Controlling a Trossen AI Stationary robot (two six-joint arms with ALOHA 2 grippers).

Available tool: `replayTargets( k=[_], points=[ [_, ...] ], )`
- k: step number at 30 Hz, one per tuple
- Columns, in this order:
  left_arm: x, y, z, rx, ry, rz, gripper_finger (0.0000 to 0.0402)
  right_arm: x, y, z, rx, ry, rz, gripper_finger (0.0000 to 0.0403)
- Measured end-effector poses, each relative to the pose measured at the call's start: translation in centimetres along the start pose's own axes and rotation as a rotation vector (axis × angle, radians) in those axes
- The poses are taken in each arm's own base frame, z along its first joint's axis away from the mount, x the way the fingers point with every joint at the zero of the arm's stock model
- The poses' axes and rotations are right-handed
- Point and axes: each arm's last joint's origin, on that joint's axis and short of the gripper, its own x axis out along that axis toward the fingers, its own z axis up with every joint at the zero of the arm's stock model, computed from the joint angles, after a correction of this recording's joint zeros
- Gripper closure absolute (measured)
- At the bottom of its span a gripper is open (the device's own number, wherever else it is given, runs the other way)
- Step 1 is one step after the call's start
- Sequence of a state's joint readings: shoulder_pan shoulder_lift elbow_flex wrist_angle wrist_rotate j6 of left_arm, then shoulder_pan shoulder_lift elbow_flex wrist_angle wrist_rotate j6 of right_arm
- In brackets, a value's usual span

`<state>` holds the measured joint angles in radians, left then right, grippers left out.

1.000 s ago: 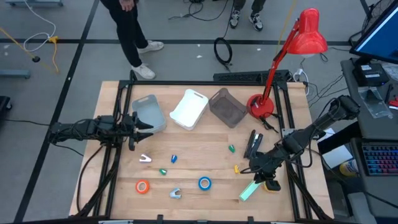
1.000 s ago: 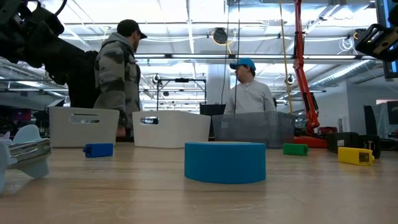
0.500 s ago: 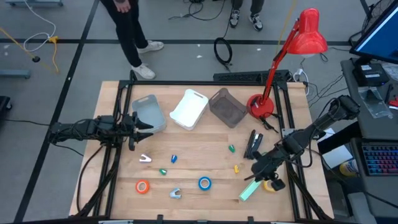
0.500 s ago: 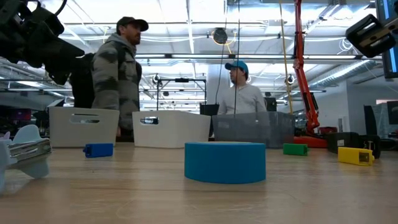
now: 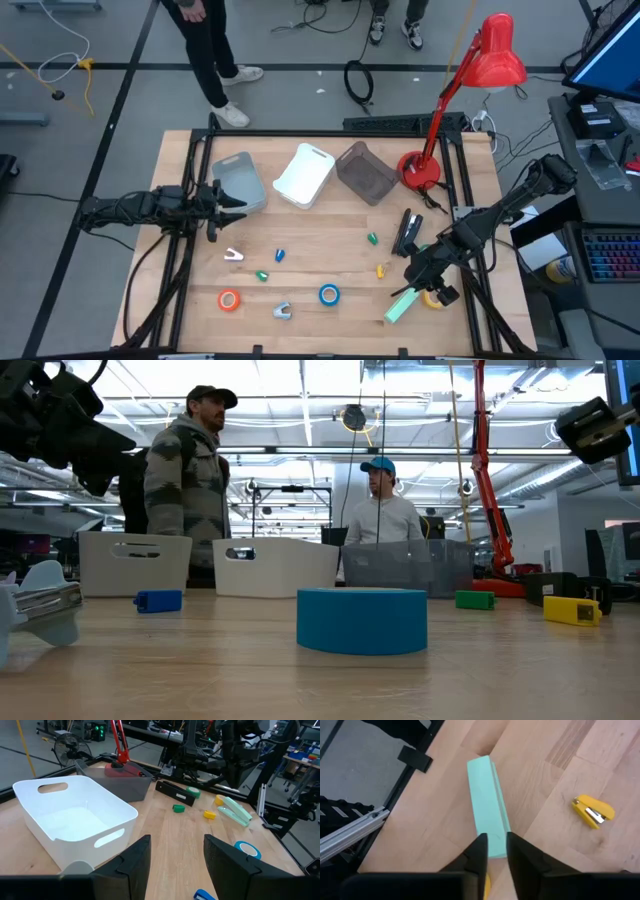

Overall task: Pick and place Stapler, Stapler remover, tape
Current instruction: Put the large light green stapler into the gray bin

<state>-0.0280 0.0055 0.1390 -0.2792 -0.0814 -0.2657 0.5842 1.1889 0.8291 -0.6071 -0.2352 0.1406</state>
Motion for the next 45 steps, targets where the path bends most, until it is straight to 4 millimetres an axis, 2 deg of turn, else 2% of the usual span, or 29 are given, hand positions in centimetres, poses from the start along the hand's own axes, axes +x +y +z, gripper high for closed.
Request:
replayTargets(
  k=[8,14,19,23,37,45],
  points=[
    [0.0,0.0,0.0,0.0,0.0,0.0,0.0217,0.9,-0.2,0.1,-0.01,0.036,0.0,0.0233],
    [0.0,0.0,0.0,0.0,0.0,0.0,0.0217,1.0,-0.2,0.2,-0.019,0.028,0.001,0.0198],
    [0.0,0.0,0.0,0.0,0.0,0.0,0.0217,1.3,-0.1,0.6,-0.037,0.002,0.036,0.0189],
    [0.0,0.0,0.0,0.0,0.0,0.0,0.0217,2.2,-0.2,0.5,-0.038,0.049,0.077,0.0187],
    [0.0,0.0,0.0,0.04,-0.004,0.016,0.0217,5.0,-1.0,0.2,-0.035,0.161,0.059,0.0187],
    [0.0,0.1,0.0,0.043,-0.005,0.024,0.0217,5.7,-1.2,0.0,-0.031,0.192,0.031,0.0192]
  ],
)
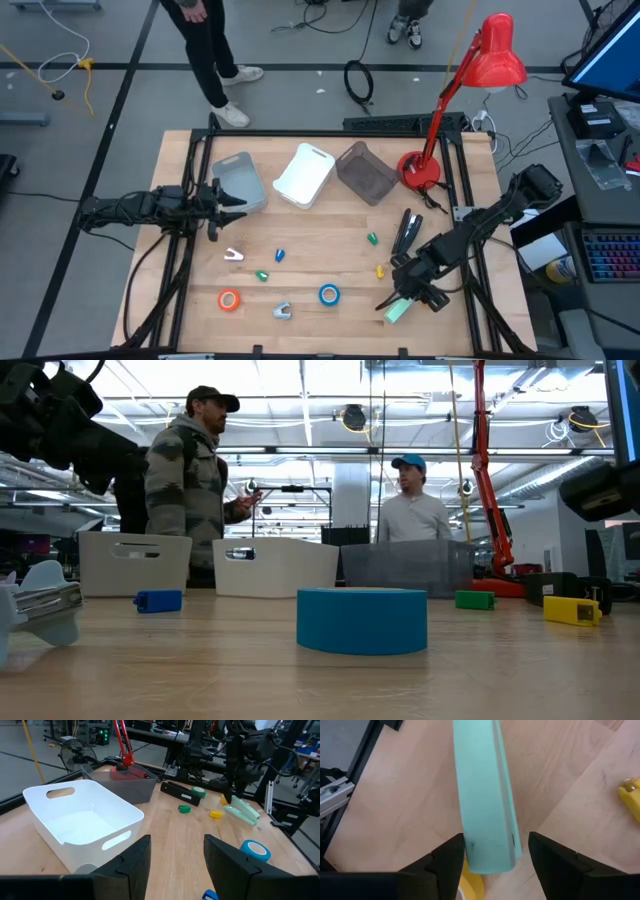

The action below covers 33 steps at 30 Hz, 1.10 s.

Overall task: Pick and place Stapler, Stapler remover, tape
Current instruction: Put the large light green stapler into the gray bin

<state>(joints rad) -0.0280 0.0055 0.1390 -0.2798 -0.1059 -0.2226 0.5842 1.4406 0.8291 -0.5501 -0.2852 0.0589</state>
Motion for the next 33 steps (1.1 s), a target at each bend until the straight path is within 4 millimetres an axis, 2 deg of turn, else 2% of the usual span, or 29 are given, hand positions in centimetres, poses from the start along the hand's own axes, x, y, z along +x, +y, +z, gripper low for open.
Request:
replayTargets(
  k=[9,19,33],
  points=[
    [0.0,0.0,0.0,0.0,0.0,0.0,0.0217,0.0,0.0,0.0,0.0,0.0,0.0,0.0214],
    [0.0,0.0,0.0,0.002,0.0,0.0,0.0217,-0.01,0.01,0.01,0.0,-0.001,0.001,0.0264],
    [0.0,0.0,0.0,0.011,0.0,0.0,0.0217,-0.02,0.0,0.01,0.033,-0.001,0.0,0.0269]
  ],
)
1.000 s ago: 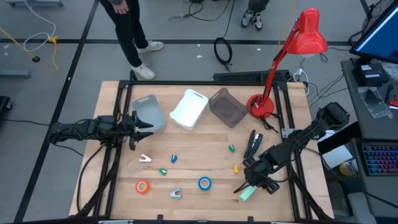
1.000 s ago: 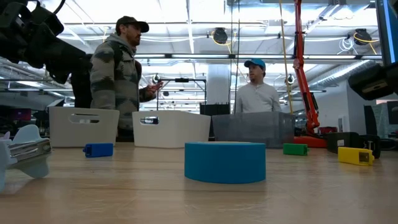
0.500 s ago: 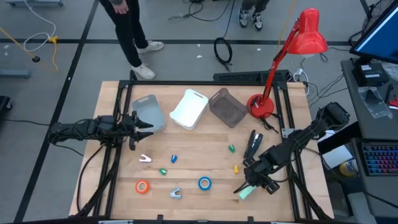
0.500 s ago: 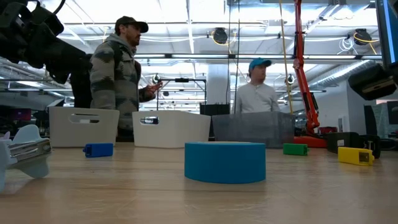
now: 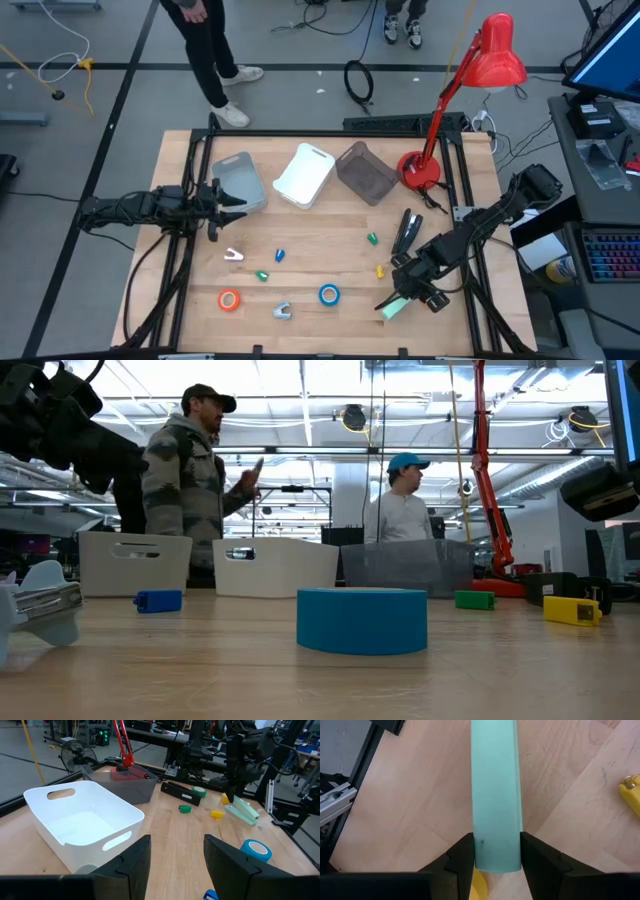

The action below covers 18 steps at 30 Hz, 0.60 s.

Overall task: Pick and place Stapler, Stapler remover, tape
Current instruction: Put the large light green stapler into the gray bin

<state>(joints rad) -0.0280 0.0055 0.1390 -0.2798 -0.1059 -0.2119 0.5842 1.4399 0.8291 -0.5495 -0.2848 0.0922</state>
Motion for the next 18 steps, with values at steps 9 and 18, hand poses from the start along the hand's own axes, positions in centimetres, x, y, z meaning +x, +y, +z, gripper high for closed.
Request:
replayTargets(
  k=[9,18],
  points=[
    [0.0,0.0,0.0,-0.004,-0.001,0.0,0.0217,-0.8,0.1,-0.2,0.014,-0.022,-0.033,0.027],
    [0.0,0.0,0.0,-0.016,-0.004,0.0,0.0217,-2.4,0.5,-0.4,0.065,-0.08,-0.044,0.0271]
  ],
)
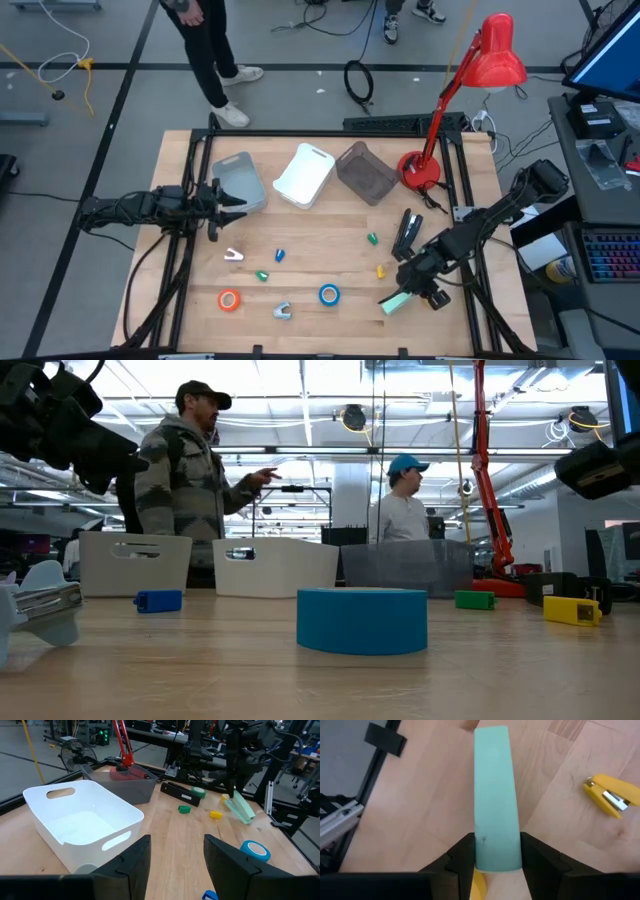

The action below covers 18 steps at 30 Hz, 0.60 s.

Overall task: Pick and place Stapler, Stapler remover, tape
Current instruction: Put the large light green stapler into the gray bin

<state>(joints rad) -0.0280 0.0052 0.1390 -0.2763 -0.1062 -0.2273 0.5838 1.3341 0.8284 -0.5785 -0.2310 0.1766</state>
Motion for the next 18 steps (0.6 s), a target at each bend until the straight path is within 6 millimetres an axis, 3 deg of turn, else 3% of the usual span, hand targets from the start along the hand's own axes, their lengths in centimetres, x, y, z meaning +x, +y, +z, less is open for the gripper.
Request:
replayTargets(
  k=[18],
  points=[
    [-0.01,-0.11,0.49,-0.022,-0.051,-0.012,0.0217,-0.18,0.04,-0.02,0.018,-0.006,0.002,0.0271]
  ],
)
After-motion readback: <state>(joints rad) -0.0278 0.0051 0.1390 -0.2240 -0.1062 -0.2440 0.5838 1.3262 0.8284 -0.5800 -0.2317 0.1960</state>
